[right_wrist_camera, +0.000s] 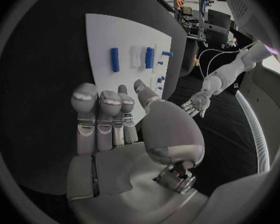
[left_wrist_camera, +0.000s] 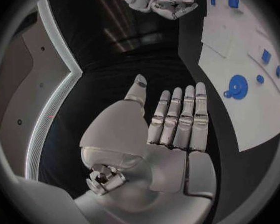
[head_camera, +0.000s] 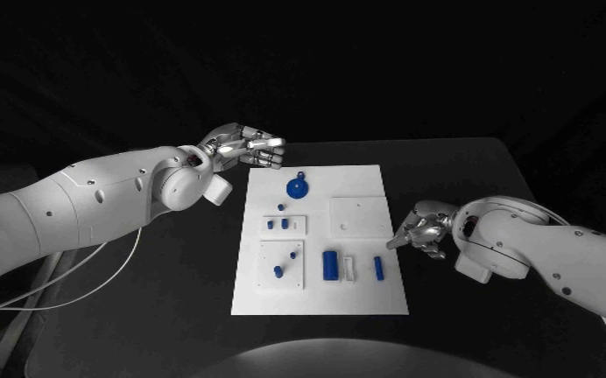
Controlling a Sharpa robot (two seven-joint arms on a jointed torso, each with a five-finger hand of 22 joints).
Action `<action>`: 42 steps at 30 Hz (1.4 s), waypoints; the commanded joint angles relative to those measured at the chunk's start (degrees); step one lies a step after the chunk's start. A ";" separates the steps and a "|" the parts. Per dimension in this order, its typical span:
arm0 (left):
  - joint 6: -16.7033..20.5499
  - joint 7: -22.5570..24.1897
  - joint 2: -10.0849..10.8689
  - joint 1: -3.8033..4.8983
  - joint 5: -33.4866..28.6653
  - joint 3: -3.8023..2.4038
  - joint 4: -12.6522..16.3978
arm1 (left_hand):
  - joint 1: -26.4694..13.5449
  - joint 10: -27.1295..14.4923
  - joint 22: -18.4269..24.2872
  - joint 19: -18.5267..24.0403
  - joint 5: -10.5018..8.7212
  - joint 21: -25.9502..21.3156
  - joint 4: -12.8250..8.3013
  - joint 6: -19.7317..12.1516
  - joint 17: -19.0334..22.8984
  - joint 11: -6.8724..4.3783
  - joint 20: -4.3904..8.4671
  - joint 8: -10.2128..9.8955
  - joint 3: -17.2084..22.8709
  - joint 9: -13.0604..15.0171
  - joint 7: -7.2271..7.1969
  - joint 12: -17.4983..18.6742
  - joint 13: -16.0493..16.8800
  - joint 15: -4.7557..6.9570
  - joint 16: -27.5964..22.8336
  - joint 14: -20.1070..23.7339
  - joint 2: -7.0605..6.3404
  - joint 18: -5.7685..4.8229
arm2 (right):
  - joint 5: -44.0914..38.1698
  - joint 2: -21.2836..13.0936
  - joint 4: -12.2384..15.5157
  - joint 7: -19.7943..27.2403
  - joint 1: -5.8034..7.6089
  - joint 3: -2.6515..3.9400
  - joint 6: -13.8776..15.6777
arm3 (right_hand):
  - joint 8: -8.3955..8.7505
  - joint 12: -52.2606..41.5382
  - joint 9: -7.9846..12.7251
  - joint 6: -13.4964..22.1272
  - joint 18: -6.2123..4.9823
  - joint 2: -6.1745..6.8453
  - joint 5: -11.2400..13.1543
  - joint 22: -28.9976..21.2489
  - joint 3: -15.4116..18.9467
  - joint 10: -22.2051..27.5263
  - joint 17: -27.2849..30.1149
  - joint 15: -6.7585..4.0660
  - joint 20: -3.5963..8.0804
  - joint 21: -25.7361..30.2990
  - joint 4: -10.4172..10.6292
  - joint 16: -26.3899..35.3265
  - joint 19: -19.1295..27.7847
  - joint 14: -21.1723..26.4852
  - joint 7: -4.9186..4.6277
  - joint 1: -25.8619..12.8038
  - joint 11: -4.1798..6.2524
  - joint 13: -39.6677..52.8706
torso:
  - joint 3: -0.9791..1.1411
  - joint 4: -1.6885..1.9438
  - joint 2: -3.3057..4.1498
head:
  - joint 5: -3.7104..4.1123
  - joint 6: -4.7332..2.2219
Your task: Assemble the parts on the task board
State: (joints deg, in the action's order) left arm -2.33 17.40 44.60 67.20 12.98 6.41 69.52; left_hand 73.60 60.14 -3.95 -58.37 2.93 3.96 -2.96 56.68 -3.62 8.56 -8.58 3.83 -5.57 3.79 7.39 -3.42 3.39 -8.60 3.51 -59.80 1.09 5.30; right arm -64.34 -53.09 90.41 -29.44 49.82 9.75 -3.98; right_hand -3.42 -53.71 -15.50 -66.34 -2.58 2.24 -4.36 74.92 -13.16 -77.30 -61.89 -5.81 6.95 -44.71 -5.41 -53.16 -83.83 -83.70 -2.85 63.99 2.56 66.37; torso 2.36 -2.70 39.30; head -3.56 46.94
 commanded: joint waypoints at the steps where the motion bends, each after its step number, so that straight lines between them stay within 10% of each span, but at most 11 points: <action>1: -0.45 3.06 -0.09 -0.08 -0.90 -0.01 0.27 | 0.66 0.08 -0.02 -0.02 -0.27 -0.02 -0.33 0.09 0.02 -0.53 0.54 -0.07 -0.21 -0.02 -0.25 -0.02 0.00 0.11 0.14 -0.37 0.29 -0.58 | -4.93 0.26 -0.13 -2.98 -1.04 -0.03 -2.50 | -0.20 -0.30 0.34 -0.31 -0.53 1.01 0.73 5.44 -0.32 -0.24 -0.10 0.26 -0.20 -0.18 1.39 -0.37 -0.57 0.18 -0.01 -0.12 -0.25 0.04 | -0.06 0.05 -0.02 | 0.23 -0.07; 16: -1.22 2.48 -0.15 -0.23 -0.86 -0.02 0.47 | -1.04 -0.35 0.03 -0.05 -0.27 -0.13 1.20 -0.09 0.03 0.43 0.73 -0.11 -1.49 -0.04 0.52 -0.01 0.00 -0.18 0.12 -0.76 0.76 -0.97 | -12.34 5.10 -1.99 -7.99 -5.48 -0.10 0.69 | -0.24 -0.99 0.07 -2.13 -0.28 6.50 1.60 5.90 -3.03 -0.78 -1.76 0.00 0.17 -2.51 9.80 -2.21 -0.87 0.03 0.52 -1.44 0.04 0.52 | -0.13 0.26 0.04 | 0.17 0.51; 32: -0.71 1.66 0.02 -0.23 -0.79 -0.02 0.73 | -0.96 -0.39 -0.01 0.01 -0.27 -0.04 1.90 -0.09 0.01 0.39 0.73 -0.05 -1.35 -0.01 0.14 -0.04 0.01 -0.17 0.17 -0.81 1.29 -0.92 | -21.63 8.36 -4.12 -10.47 -7.14 -0.35 3.31 | -0.26 -0.97 0.02 -1.97 -0.19 7.12 1.59 5.83 -4.44 -0.82 -2.11 0.03 0.19 -2.96 13.86 -2.15 -0.63 -0.01 0.37 -2.19 0.01 1.06 | -0.11 0.20 0.06 | -0.26 1.07; 36: -0.69 1.59 0.03 -0.23 -0.70 -0.02 0.84 | -0.90 -0.36 -0.02 -0.07 -0.26 -0.04 1.93 -0.08 0.01 0.41 0.74 -0.10 -1.44 -0.03 0.28 -0.03 0.00 -0.16 0.16 -0.89 1.38 -0.90 | -23.55 9.24 -4.83 -10.76 -7.34 -0.87 2.57 | -0.22 -0.86 0.03 -1.79 -0.18 6.59 1.46 5.76 -7.16 -0.71 -2.00 -0.03 0.17 -2.70 10.35 -1.95 -0.51 0.00 0.53 2.20 0.21 1.07 | -0.11 0.24 0.03 | -0.34 1.22; 38: -0.66 1.56 0.05 -0.23 -0.67 -0.02 0.87 | -0.84 -0.28 -0.01 -0.06 -0.27 -0.05 1.98 0.17 0.01 0.35 0.73 -0.02 -1.44 0.00 -0.03 -0.04 0.01 -0.16 0.16 -0.90 1.59 -0.90 | -24.47 9.46 -4.96 -10.93 -7.39 -1.31 1.44 | -0.18 -0.79 0.30 -1.33 -0.21 6.92 -4.80 5.73 -9.40 -0.27 -1.79 0.07 0.06 -2.54 6.08 -1.71 -0.37 0.02 0.21 4.19 -0.06 1.17 | -0.11 0.25 0.01 | -0.30 1.19; 42: -0.63 1.45 0.11 -0.23 -0.63 -0.02 0.90 | -0.70 -0.13 -0.02 -0.11 -0.26 -0.04 1.98 0.61 0.01 0.25 0.75 -0.04 -1.43 -0.01 0.04 -0.03 0.01 -0.13 0.16 -0.93 1.91 -0.90 | -25.37 9.63 -5.10 -11.21 -7.43 -2.32 -0.81 | -0.19 -0.37 1.92 -0.19 -0.43 5.50 -8.54 5.60 -10.28 0.57 -1.54 0.61 -0.50 -1.77 -2.15 -1.43 0.07 0.09 -0.84 4.70 -0.48 1.02 | -0.15 0.14 -0.01 | -0.27 1.26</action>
State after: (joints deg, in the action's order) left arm -2.65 18.60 44.70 66.99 12.47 6.42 70.25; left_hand 73.00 59.88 -3.96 -58.57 2.93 3.96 -1.31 57.05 -3.62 8.81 -7.97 3.82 -7.05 3.78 7.50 -3.42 3.39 -8.50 3.51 -60.50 2.72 5.31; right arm -86.40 -43.38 86.49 -37.92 43.40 8.35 -1.29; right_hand -4.26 -54.21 -48.71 -68.67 -2.58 8.79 -12.50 74.91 -19.84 -77.16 -63.49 -5.59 6.84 -46.59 -3.37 -54.75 -83.72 -83.50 -2.35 67.24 1.81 67.48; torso 2.24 -2.47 39.31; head -3.87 48.18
